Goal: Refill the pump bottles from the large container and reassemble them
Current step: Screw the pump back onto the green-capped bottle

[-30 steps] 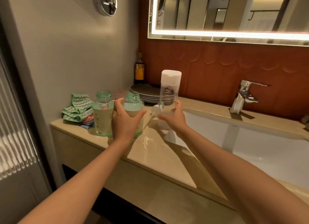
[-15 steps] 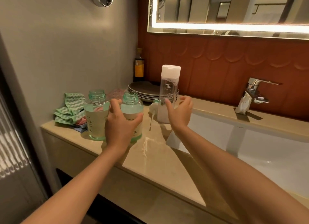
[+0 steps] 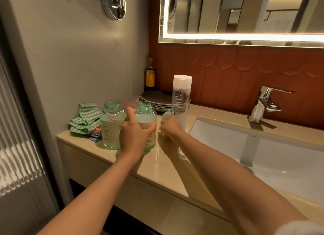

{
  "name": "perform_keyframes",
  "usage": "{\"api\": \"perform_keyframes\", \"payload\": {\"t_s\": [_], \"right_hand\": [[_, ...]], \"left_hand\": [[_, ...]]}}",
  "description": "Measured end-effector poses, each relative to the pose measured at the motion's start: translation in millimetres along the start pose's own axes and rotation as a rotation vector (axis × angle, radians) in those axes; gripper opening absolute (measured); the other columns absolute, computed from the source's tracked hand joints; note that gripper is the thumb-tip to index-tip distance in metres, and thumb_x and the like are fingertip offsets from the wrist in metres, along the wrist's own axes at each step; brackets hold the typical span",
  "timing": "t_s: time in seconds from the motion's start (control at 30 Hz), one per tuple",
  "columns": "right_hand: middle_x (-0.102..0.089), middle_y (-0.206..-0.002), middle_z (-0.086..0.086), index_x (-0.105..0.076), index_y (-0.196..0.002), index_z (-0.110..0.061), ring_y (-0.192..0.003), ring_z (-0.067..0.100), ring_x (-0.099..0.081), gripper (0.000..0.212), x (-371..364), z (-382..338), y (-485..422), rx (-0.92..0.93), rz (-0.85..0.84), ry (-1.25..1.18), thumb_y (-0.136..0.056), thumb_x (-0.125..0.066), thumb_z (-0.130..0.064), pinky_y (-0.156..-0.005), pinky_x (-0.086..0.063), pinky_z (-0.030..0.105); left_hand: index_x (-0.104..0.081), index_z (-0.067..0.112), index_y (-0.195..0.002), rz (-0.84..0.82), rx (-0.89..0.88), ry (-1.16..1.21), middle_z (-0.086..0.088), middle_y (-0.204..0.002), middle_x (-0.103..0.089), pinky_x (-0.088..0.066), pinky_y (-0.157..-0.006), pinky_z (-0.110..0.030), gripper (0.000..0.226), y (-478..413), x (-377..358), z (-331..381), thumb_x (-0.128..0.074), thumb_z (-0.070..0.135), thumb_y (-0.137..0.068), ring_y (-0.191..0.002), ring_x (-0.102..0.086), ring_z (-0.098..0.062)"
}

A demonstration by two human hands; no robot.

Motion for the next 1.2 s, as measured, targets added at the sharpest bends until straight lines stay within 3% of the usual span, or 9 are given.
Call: {"api": "perform_keyframes", "payload": {"t_s": [0.1, 0.3, 0.47, 0.53, 0.63, 0.7, 0.77, 0.93, 1.2], "right_hand": [[-0.06, -0.086, 0.009, -0.057, -0.089, -0.006, -0.087, 0.023, -0.062, 0.011, 6, -4, 0, 0.049, 0.023, -0.072, -0.091, -0.057, -0.017, -0.076, -0.054, 0.031], [-0.056, -0.073, 0.0, -0.057, -0.078, -0.016, -0.074, 0.016, -0.053, 0.017, 23, -12, 19, 0.374, 0.086, -0.229, -0.092, -0.055, -0.024, -0.075, -0.051, 0.038], [-0.057, -0.075, -0.002, -0.056, -0.082, -0.017, -0.071, 0.01, -0.052, 0.011, 45, -22, 45, 0.56, 0.186, -0.42, -0.091, -0.057, -0.022, -0.065, -0.045, 0.023], [-0.057, -0.085, -0.002, -0.055, -0.091, -0.016, -0.081, 0.012, -0.054, 0.007, 55, -22, 52, 0.548, 0.158, -0.49, -0.09, -0.06, -0.02, -0.071, -0.048, 0.023], [-0.054, -0.117, 0.004, -0.044, -0.127, -0.012, -0.108, 0.02, -0.053, 0.044, 68, -22, 60, 0.419, 0.104, -0.614, -0.088, -0.063, -0.018, -0.093, -0.047, 0.036], [-0.052, -0.126, 0.008, -0.04, -0.133, -0.01, -0.117, 0.024, -0.05, 0.051, 74, -18, 63, 0.361, 0.086, -0.658, -0.087, -0.063, -0.016, -0.096, -0.042, 0.038], [-0.054, -0.126, 0.011, -0.042, -0.131, -0.009, -0.117, 0.026, -0.052, 0.048, 78, -11, 66, 0.359, 0.081, -0.653, -0.087, -0.063, -0.015, -0.094, -0.044, 0.039], [-0.061, -0.111, 0.008, -0.047, -0.125, -0.01, -0.091, 0.014, -0.061, 0.041, 94, -10, 76, 0.479, 0.081, -0.563, -0.088, -0.062, -0.018, -0.063, -0.048, 0.02], [-0.061, -0.094, 0.003, -0.051, -0.117, -0.005, -0.08, 0.009, -0.062, 0.035, 117, -56, 90, 0.617, 0.131, -0.614, -0.087, -0.064, -0.017, -0.062, -0.051, 0.019]], "left_hand": [[-0.037, 0.008, -0.113, -0.003, -0.002, -0.002, -0.014, -0.108, -0.06, -0.046, -0.058, -0.031, 0.062, 1, 0, 0, -0.074, 0.038, -0.074, -0.092, -0.06, -0.03], [-0.036, 0.007, -0.115, -0.02, 0.005, -0.01, -0.014, -0.107, -0.06, -0.044, -0.057, -0.03, 0.065, 0, 1, 0, -0.074, 0.04, -0.074, -0.09, -0.061, -0.029], [-0.034, 0.011, -0.113, -0.053, 0.045, -0.005, -0.012, -0.111, -0.059, -0.046, -0.061, -0.032, 0.063, 0, 4, 4, -0.075, 0.038, -0.073, -0.094, -0.06, -0.029], [-0.033, 0.013, -0.11, -0.069, 0.048, 0.008, -0.011, -0.109, -0.06, -0.044, -0.061, -0.029, 0.061, 1, 6, 8, -0.075, 0.037, -0.073, -0.093, -0.06, -0.027], [-0.033, 0.013, -0.109, -0.079, 0.03, 0.028, -0.01, -0.111, -0.059, -0.043, -0.061, -0.028, 0.06, 7, 9, 15, -0.076, 0.035, -0.073, -0.094, -0.06, -0.027], [-0.033, 0.012, -0.109, -0.083, 0.023, 0.034, -0.01, -0.113, -0.058, -0.041, -0.062, -0.028, 0.06, 12, 10, 19, -0.076, 0.035, -0.073, -0.096, -0.059, -0.028], [-0.031, 0.017, -0.105, -0.101, 0.011, 0.058, -0.009, -0.114, -0.058, -0.041, -0.062, -0.026, 0.059, 17, 10, 23, -0.076, 0.035, -0.072, -0.097, -0.059, -0.025], [-0.031, 0.021, -0.106, -0.165, 0.013, 0.168, -0.006, -0.117, -0.057, -0.047, -0.067, -0.025, 0.06, 28, 6, 28, -0.078, 0.034, -0.07, -0.101, -0.058, -0.023], [-0.032, 0.025, -0.115, -0.2, 0.101, 0.393, 0.001, -0.116, -0.05, -0.041, -0.077, -0.024, 0.064, 39, 6, 32, -0.079, 0.022, -0.071, -0.099, -0.048, -0.012]]}}
Point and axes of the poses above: each hand's wrist, its own y-axis away from the middle knuckle, its own x-axis out of the back of the hand, z = x × y, the point moved 1 cm from there along -y, towards the middle knuckle
